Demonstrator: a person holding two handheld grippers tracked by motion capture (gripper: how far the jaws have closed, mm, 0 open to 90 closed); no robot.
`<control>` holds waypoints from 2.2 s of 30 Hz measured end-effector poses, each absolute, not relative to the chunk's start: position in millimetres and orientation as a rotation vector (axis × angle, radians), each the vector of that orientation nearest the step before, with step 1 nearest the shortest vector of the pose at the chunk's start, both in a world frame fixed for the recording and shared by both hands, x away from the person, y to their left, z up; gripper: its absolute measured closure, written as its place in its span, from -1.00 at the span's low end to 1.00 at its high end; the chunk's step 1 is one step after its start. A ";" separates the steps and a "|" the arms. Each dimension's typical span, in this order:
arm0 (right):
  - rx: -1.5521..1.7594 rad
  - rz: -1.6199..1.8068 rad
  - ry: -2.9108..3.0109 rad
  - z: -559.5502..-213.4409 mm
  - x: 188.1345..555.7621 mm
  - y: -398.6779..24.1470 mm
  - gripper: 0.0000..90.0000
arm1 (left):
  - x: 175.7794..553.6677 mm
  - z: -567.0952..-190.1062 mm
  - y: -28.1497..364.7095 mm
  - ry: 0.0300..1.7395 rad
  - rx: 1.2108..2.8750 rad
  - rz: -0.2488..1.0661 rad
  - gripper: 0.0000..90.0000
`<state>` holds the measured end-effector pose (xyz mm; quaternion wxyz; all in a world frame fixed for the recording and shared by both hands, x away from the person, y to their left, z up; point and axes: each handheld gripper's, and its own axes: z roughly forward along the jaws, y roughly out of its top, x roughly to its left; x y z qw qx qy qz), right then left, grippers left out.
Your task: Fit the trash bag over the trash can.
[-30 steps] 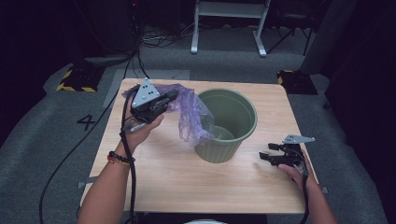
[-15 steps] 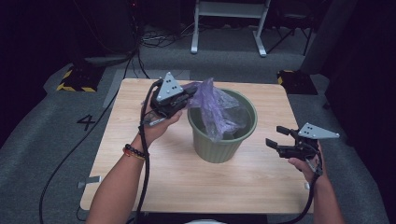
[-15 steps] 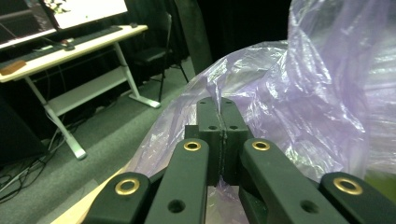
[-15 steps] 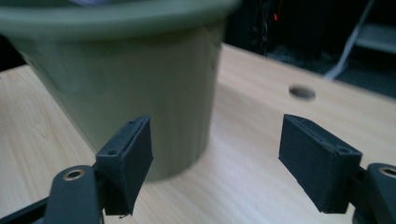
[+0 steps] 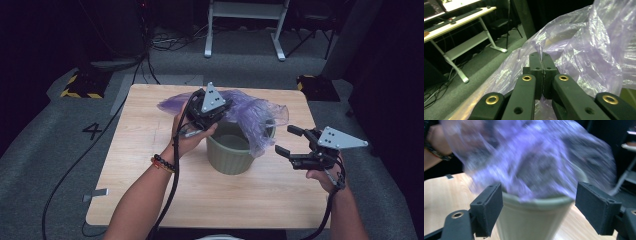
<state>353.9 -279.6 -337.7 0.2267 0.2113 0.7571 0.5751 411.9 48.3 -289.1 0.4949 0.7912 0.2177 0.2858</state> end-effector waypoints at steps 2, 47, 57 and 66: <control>0.560 1.570 2.082 -336.1 354.7 -272.7 -0.52 | 409.5 -291.3 40.2 0.503 1.940 0.688 0.99; 0.473 1.632 1.915 -328.7 362.7 -267.9 0.98 | 372.7 -308.7 54.8 0.404 1.975 0.555 -0.31; 0.568 1.602 1.845 -328.6 362.9 -310.7 0.98 | 370.4 -315.1 118.3 0.518 1.968 0.655 -0.49; 0.612 1.618 1.819 -330.9 362.5 -344.1 0.98 | 398.4 -315.2 154.3 0.616 1.939 0.607 -0.47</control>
